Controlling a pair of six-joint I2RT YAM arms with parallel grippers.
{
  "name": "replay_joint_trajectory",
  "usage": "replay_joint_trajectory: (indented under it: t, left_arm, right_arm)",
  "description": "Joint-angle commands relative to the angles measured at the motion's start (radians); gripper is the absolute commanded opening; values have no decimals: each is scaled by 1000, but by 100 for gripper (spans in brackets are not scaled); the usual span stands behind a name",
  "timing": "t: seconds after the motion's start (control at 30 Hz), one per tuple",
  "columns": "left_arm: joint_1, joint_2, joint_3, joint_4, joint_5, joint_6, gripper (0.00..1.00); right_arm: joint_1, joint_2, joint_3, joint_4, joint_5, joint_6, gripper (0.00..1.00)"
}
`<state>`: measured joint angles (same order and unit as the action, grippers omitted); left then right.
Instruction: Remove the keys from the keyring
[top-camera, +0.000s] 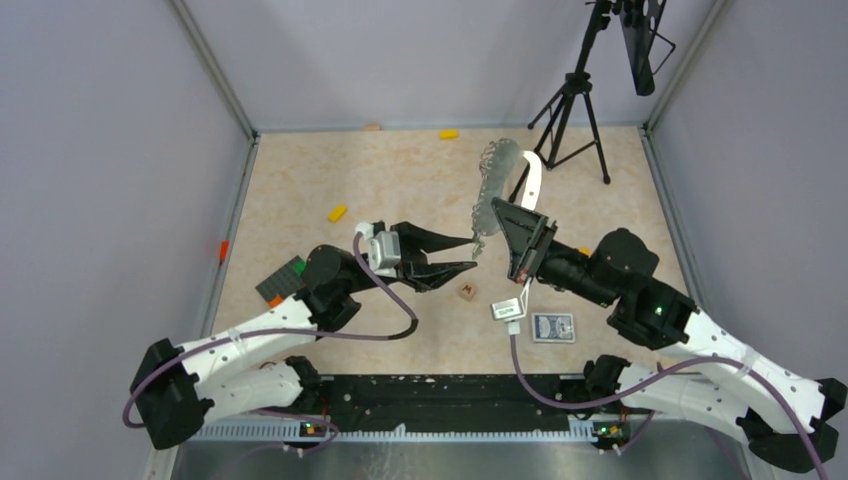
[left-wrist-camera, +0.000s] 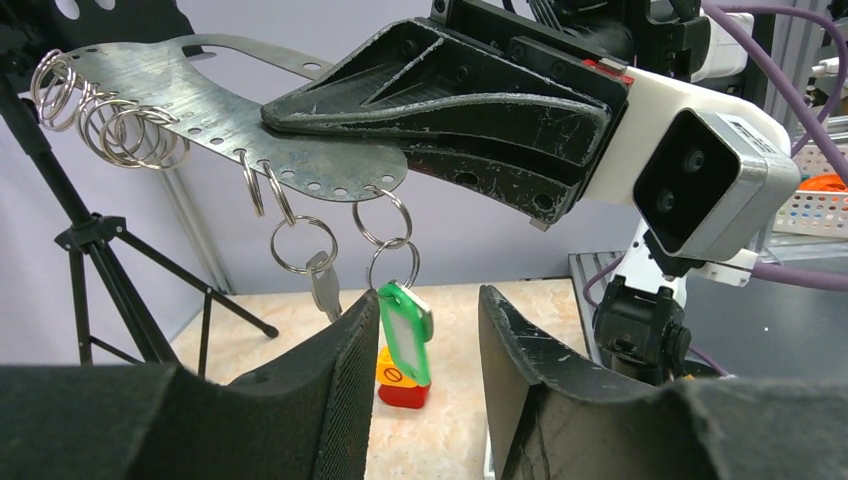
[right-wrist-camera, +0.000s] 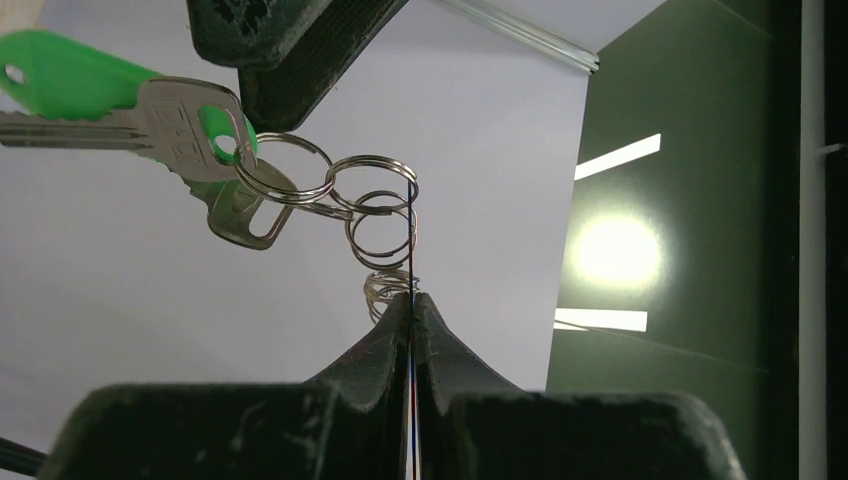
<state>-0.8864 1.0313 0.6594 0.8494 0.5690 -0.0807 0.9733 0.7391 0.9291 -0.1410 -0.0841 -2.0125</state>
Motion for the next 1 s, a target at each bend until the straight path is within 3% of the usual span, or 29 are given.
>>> replay_joint_trajectory:
  t: [0.0,0.23,0.33,0.47,0.77,0.97]
  left_arm:
    - [-5,-56,9,-55,15,21,46]
    - [-4,-153,63,-219,-6,26,51]
    - [-3,-191,113,-314,-158,-59,65]
    - [-2,-168,236,-439,-335,-154,72]
    - [17,-4,424,-518,-335,-347,75]
    - [88,99,442,-473,-193,-547,71]
  right_arm:
    - [12,-26,9,76,-26,16,0]
    - [12,-19,48,5,-63,-24,0]
    - [12,-16,65,-37,-71,-52,0]
    - [12,-19,81,-67,-97,-61,0]
    - [12,-43,96,-95,-111,-76,0]
    - [14,-56,98,-106,-108,-81,0]
